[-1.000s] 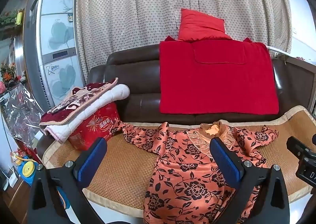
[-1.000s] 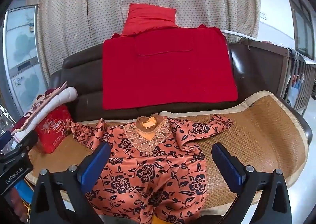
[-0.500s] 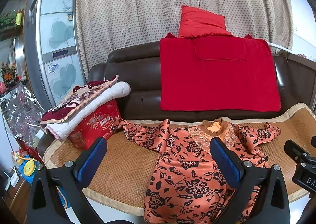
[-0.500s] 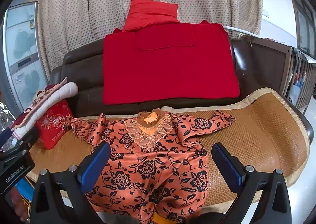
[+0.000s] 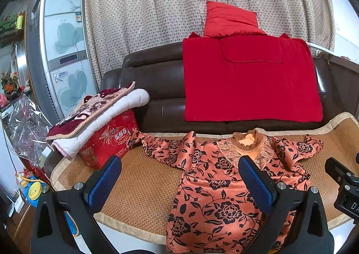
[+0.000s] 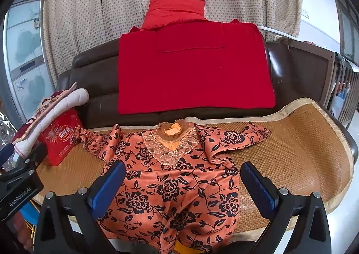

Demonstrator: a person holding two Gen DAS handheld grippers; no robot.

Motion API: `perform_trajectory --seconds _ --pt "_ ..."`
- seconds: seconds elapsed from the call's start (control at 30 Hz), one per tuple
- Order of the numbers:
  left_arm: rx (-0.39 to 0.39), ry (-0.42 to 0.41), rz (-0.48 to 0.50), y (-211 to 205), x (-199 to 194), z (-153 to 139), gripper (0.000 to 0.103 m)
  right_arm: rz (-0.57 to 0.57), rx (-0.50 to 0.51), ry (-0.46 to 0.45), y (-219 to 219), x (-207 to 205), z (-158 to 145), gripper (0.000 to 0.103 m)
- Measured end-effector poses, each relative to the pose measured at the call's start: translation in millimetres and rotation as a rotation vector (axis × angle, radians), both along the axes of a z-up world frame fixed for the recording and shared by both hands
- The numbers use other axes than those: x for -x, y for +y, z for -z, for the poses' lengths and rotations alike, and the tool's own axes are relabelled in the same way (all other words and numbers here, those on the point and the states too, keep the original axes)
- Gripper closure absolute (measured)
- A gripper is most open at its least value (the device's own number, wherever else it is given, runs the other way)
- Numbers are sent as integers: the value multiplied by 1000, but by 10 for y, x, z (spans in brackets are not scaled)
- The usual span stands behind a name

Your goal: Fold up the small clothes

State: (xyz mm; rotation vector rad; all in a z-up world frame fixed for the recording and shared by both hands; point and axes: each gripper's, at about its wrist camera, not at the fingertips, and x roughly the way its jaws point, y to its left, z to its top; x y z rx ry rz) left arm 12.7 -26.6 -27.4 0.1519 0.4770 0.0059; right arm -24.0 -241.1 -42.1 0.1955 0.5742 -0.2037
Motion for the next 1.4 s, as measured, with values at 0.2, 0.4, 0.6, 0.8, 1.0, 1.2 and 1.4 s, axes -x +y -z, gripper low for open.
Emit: perform_trajectory --seconds 0.2,0.4,0.6,0.8,1.0,1.2,1.4 --pt "-1 2 -1 0 -19 4 0 -4 4 1 22 -26 0 0" --pt "-3 4 -3 2 -41 12 0 -8 5 6 31 -55 10 0" --pt "-7 14 -6 3 -102 34 0 -10 6 15 42 -103 31 0" --pt "-11 24 -9 -20 -165 86 0 -14 4 25 42 -159 71 0" --pt "-15 36 -14 -42 -233 138 0 -15 0 35 41 -221 122 0" --pt "-19 46 -18 -66 -301 189 0 -16 -3 41 40 -274 156 0" --pt "-25 59 -23 -89 -396 248 0 -16 -7 49 27 -375 199 0"
